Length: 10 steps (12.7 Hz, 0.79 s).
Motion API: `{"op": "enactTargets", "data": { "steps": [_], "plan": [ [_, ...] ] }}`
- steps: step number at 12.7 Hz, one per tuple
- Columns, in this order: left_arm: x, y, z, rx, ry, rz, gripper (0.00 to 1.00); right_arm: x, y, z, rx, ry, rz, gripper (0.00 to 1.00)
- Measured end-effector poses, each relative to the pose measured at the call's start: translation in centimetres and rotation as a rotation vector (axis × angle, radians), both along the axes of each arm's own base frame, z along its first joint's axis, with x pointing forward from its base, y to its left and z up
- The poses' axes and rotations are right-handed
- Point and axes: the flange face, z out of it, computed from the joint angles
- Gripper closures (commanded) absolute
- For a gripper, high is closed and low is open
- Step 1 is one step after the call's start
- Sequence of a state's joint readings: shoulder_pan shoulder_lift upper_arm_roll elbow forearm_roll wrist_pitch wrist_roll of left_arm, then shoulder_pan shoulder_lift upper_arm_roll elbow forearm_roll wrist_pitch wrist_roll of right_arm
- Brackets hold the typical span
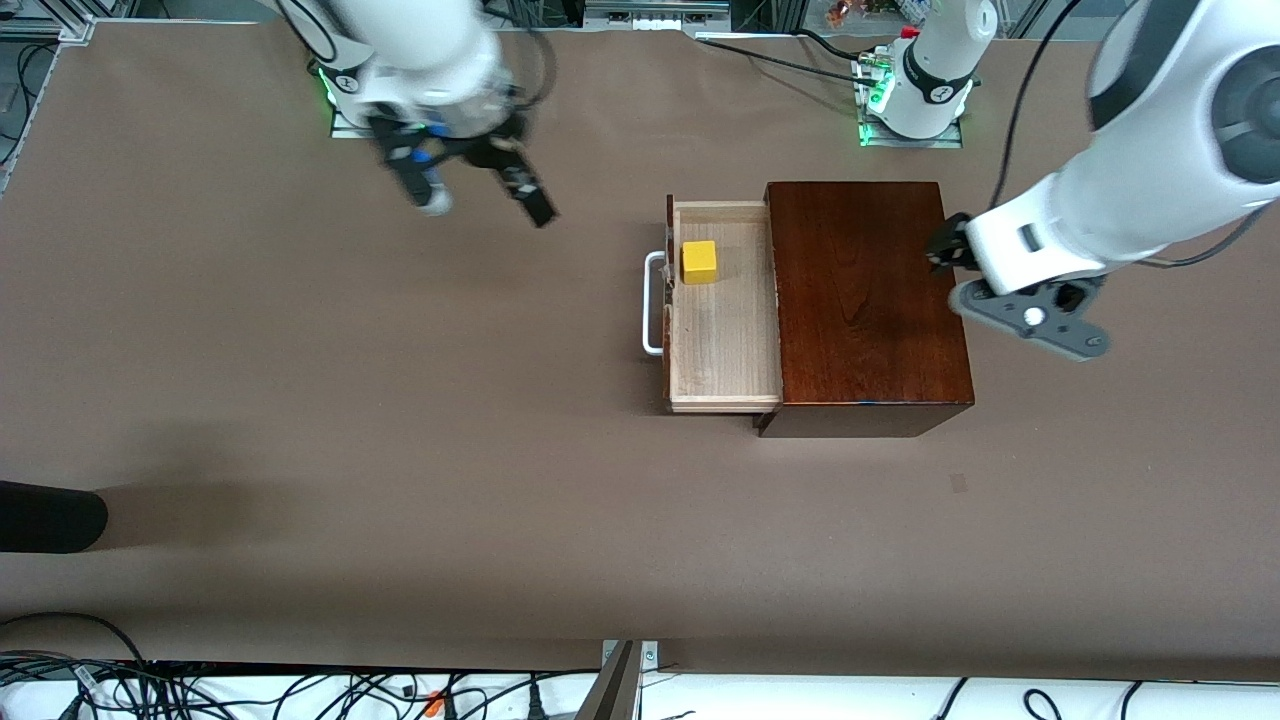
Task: Open drawer, take yellow block, close drawer
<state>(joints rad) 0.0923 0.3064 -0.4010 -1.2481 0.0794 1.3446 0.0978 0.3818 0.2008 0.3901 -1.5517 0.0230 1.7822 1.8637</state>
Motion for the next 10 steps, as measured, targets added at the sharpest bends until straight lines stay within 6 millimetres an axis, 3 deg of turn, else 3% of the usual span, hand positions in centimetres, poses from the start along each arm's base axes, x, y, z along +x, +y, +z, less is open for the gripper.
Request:
{"op": "enactTargets", "data": {
  "steps": [3, 5, 7, 10],
  "plan": [
    [-1.5, 5.0, 0.9, -0.009, 0.003, 0.012, 0.00, -3.5, 9.1, -5.5, -0.035, -0.060, -0.231, 0.00],
    [-2.6, 7.2, 1.3, 0.002, -0.033, 0.035, 0.00, -4.3, 13.8, -8.9, -0.044, -0.064, -0.334, 0.00],
    [-4.1, 8.9, 1.5, 0.007, -0.084, 0.067, 0.00, -3.4, 16.3, -11.6, -0.031, -0.034, -0.418, 0.00],
    [-5.8, 11.0, 2.7, 0.009, -0.125, 0.108, 0.00, -2.5, 18.0, -14.4, -0.022, -0.013, -0.489, 0.00]
  ]
}}
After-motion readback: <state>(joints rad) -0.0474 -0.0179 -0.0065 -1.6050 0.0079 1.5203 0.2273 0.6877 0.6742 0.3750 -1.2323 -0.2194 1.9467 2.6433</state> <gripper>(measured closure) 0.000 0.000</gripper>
